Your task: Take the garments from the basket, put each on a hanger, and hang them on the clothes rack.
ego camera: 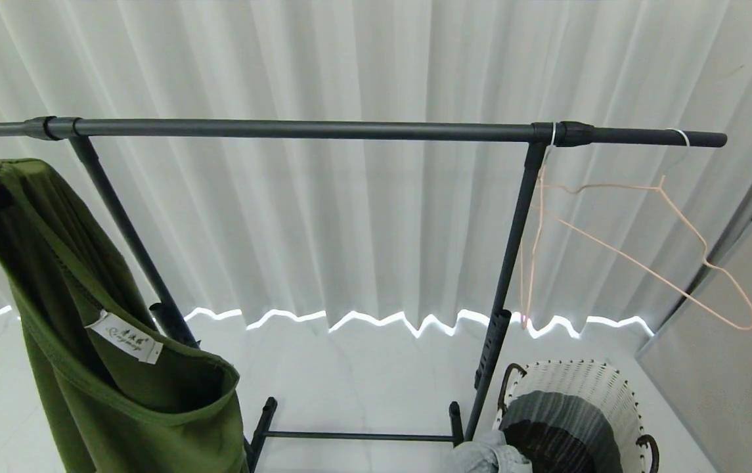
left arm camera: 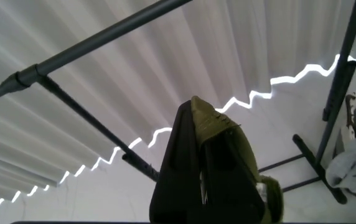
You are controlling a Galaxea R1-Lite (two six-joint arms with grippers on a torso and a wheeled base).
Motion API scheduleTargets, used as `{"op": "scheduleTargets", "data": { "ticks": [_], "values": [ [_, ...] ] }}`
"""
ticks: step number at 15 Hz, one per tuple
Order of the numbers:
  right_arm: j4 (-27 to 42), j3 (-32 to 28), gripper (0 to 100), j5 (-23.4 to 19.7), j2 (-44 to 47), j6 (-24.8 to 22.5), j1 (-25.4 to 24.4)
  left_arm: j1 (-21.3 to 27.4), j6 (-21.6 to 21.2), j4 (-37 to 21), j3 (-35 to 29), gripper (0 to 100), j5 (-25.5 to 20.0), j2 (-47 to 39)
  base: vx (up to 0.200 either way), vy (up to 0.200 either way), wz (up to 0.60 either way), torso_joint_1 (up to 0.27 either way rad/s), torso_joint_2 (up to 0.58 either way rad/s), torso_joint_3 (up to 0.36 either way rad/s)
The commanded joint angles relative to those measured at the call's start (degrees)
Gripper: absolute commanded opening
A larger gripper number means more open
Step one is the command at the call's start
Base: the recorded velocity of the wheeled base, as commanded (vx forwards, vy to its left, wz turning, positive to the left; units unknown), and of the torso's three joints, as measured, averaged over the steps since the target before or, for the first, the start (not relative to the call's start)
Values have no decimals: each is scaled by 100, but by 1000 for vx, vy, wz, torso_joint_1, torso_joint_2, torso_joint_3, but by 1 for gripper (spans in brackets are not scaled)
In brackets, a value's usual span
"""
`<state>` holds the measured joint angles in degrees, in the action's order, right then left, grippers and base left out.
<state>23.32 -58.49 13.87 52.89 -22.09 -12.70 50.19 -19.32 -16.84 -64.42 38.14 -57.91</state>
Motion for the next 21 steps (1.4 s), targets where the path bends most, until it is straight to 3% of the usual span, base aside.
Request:
{"op": "scheduleTargets", "data": {
  "ticks": [1,3,6,9,11,16,21],
  "values": [
    [-3,4,100,-25,186,100,128,0,7,-4,8,0,0,-45,200,0,0,2,-2,-2],
    [-3,-4,100,-166,336,258,224,0,7,-4,17,0,-9,-45,100,0,0,1,1,1],
    [-47,22,100,-737,1039,302,1007,0,7,-4,17,0,-62,-19,0,0,0,0,0,0],
    [-1014,127,100,-1176,1874,249,1587,-352,43,-4,157,0,-88,-10,0,0,0,0,0,0],
    [-1594,127,100,-1247,2480,196,1842,-519,51,-4,351,0,-220,51,0,0,0,0,0,0],
    [-2728,101,100,-1686,3579,161,2132,-545,95,-4,465,0,-325,122,0,0,0,0,0,0],
    [-3237,110,100,-1967,4053,196,2211,-545,104,-4,518,0,-369,139,0,0,0,0,0,10]
  ]
}}
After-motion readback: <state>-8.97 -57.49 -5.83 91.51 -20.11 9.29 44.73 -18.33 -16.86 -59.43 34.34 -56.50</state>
